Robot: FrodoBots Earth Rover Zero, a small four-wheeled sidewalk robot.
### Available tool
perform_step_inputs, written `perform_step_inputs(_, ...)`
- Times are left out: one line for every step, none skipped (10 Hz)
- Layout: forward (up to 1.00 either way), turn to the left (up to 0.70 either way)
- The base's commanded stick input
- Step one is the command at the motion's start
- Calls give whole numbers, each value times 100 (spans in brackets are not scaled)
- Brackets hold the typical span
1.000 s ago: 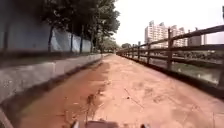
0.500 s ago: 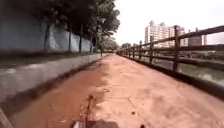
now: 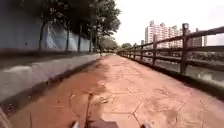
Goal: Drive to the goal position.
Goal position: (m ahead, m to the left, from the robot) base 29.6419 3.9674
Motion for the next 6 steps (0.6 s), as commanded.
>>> perform_step_inputs(70,0)
perform_step_inputs(70,0)
perform_step_inputs(70,0)
perform_step_inputs(70,0)
perform_step_inputs(70,0)
perform_step_inputs(70,0)
